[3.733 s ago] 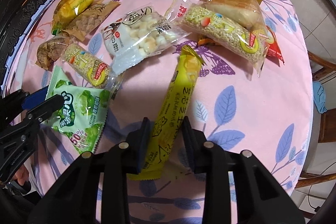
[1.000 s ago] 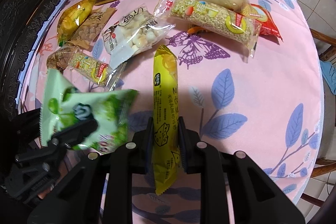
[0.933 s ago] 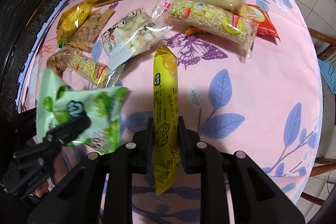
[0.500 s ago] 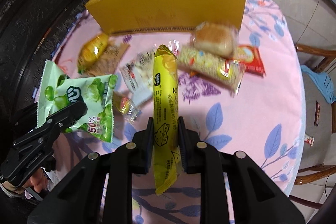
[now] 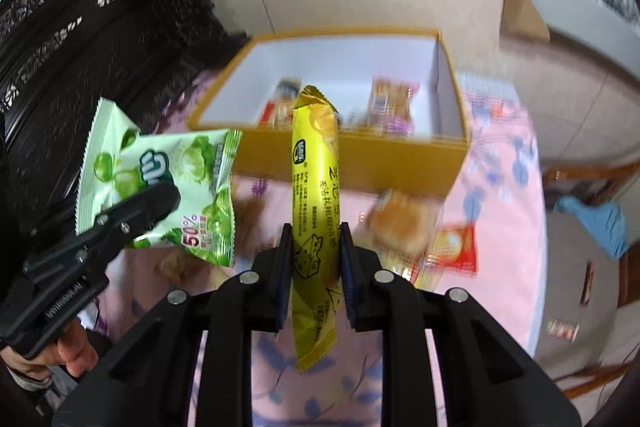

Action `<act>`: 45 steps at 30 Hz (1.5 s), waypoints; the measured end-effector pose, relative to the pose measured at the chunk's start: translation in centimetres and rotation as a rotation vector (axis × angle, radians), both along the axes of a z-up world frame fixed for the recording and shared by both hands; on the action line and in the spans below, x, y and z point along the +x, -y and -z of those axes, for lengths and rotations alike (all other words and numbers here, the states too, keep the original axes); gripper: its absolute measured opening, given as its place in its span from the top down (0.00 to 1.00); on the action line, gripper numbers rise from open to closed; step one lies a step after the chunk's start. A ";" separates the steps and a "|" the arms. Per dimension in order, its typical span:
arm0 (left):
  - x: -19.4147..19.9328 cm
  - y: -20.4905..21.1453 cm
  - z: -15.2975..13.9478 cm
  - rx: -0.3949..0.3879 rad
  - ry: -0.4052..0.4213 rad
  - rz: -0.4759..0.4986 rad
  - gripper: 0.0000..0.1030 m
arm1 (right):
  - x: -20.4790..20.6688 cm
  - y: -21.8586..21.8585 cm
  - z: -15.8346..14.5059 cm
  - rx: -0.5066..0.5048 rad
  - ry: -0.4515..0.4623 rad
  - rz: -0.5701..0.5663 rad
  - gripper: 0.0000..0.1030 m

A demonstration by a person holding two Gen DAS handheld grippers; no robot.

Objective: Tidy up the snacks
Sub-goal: 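Carry both bags into the yellow box and open both grippers, then move both grippers back down to the clear rice-cracker bars on the table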

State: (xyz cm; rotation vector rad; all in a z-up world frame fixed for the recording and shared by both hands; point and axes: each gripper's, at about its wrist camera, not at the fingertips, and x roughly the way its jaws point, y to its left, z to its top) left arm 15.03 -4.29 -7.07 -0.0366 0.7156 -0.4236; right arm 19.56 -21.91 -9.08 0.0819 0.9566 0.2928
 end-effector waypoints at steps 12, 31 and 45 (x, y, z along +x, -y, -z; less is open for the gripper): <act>11.1 0.4 -4.9 -0.013 0.111 -0.068 0.87 | 9.9 1.5 -4.5 -0.026 0.126 0.039 0.79; 10.8 -1.9 -4.0 0.084 0.194 -0.230 0.02 | 8.0 3.7 -0.2 -0.009 0.084 -0.016 0.28; -3.1 -5.4 7.5 0.086 -0.076 -0.220 0.02 | -0.5 0.6 9.5 -0.157 0.073 -0.368 0.39</act>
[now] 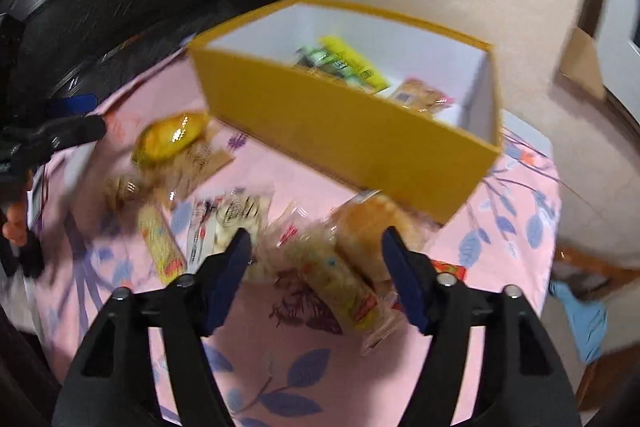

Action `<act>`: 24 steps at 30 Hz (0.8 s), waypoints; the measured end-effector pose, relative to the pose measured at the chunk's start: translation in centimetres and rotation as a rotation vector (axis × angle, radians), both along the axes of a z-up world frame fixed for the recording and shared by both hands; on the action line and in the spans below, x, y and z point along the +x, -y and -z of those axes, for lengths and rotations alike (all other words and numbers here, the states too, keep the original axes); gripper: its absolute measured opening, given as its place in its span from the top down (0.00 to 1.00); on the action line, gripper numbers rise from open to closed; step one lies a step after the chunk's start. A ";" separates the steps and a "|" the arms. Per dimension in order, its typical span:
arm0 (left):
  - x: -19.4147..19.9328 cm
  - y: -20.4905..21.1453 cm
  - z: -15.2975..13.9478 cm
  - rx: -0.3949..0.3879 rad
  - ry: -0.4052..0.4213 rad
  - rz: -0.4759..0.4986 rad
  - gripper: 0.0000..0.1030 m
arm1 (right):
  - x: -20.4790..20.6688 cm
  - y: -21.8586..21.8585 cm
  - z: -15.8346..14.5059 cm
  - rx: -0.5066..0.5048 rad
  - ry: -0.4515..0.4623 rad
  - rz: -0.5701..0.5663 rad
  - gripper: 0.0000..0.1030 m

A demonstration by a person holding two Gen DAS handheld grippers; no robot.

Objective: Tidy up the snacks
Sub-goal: 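Move both grippers back down to the clear rice-cracker bars on the table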

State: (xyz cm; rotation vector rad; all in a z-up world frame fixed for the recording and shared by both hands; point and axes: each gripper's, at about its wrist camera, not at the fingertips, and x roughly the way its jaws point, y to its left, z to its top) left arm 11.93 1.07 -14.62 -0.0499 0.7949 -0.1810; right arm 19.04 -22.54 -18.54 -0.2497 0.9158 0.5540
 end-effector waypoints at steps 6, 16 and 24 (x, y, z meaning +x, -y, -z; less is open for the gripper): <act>-3.2 -0.2 2.2 0.000 -0.079 0.016 0.02 | 0.6 -1.1 3.0 -0.121 -0.039 -0.139 0.45; -2.7 -0.1 4.6 -0.028 -0.166 -0.020 0.02 | 1.0 -0.9 5.7 -0.227 -0.109 -0.132 0.67; 0.6 0.3 7.5 -0.029 -0.253 -0.192 0.02 | -2.3 -0.2 6.9 -0.170 -0.201 -0.010 0.68</act>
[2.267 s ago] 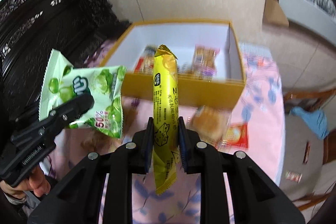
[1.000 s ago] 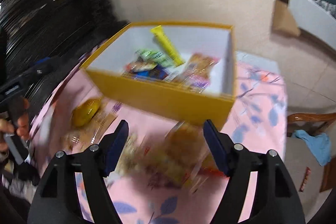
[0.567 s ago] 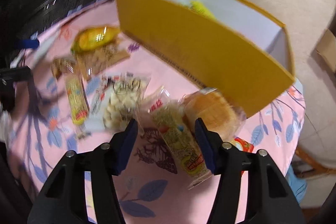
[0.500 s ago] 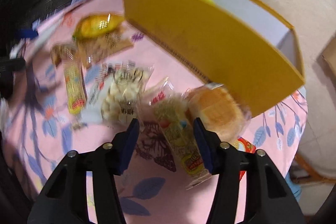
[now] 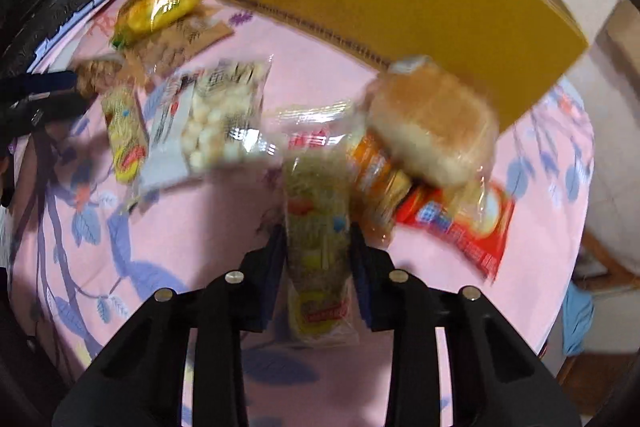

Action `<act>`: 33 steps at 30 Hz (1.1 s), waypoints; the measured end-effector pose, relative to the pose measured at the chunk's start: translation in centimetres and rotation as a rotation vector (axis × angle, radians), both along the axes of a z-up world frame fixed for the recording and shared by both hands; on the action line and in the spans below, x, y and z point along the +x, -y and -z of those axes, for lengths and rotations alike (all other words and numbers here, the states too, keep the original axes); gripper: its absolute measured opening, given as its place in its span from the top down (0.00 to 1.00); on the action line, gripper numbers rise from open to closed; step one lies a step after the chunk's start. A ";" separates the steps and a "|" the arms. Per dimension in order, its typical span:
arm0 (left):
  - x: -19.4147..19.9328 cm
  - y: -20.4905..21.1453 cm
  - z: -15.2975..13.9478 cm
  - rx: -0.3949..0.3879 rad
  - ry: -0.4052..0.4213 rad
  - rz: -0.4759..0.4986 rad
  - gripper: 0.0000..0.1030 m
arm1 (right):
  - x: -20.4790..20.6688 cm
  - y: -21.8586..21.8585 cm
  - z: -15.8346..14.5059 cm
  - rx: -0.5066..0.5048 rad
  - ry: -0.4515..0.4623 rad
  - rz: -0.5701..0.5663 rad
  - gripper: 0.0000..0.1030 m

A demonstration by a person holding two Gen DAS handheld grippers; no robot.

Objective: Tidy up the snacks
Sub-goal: 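Move both grippers back down to the clear rice-cracker bars on the table, then grasp a clear rice-cracker bar with the left gripper while the right grasps another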

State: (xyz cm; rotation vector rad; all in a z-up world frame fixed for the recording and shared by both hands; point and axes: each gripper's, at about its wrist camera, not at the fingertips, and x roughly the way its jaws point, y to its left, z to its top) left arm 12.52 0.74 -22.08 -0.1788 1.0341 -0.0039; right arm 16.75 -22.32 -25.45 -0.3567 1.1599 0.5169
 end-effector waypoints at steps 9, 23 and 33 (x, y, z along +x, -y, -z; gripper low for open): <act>1.2 2.4 0.7 0.016 -0.121 -0.181 0.02 | -1.8 0.6 0.0 0.071 -0.003 0.101 0.64; 0.6 2.1 2.6 0.054 -0.182 -0.306 0.48 | -1.8 1.8 0.0 0.155 0.005 0.120 0.63; -2.6 2.7 2.2 0.110 -0.131 -0.075 0.71 | -2.5 2.5 -0.2 0.170 0.001 0.149 0.66</act>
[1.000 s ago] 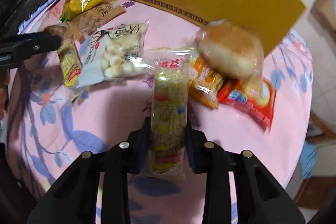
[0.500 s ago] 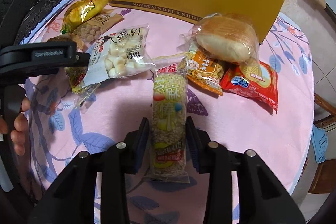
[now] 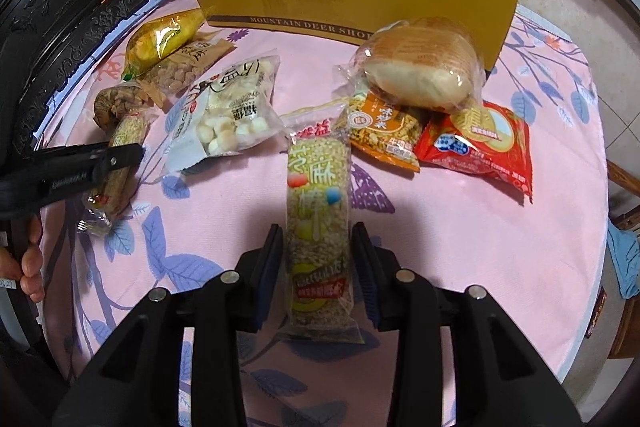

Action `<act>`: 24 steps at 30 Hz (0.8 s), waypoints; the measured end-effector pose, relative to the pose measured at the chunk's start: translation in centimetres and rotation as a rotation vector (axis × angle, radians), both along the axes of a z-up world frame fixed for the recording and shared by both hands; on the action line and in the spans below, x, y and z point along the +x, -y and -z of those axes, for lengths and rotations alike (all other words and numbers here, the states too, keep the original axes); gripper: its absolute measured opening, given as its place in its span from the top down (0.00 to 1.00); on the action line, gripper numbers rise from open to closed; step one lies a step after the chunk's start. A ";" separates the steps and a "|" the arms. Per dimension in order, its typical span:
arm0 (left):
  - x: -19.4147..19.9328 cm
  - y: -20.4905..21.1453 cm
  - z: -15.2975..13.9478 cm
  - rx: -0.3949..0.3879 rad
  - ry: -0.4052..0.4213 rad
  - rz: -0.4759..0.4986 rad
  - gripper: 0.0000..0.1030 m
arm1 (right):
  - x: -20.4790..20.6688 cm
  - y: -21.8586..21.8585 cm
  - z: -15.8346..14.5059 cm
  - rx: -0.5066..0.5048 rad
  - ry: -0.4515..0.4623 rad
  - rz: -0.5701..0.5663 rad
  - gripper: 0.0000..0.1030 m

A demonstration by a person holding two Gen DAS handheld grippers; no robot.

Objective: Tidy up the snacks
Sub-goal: 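Grasp a clear rice-cracker bar with the left gripper while the right grasps another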

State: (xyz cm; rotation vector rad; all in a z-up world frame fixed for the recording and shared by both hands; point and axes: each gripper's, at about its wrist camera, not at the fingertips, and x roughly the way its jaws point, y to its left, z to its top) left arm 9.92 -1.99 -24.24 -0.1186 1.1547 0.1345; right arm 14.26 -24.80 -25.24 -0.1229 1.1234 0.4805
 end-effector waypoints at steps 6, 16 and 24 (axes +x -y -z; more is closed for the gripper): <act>-1.0 -0.2 -0.1 -0.056 0.039 0.051 0.72 | -1.1 0.6 -0.1 0.024 -0.062 0.063 0.70; -1.4 0.2 0.0 -0.039 0.069 0.141 0.72 | -0.1 -1.1 -0.2 -0.052 -0.088 0.121 0.70; -1.5 0.6 0.0 0.001 0.058 0.216 0.72 | -0.5 -3.0 -0.1 -0.161 -0.033 0.163 0.71</act>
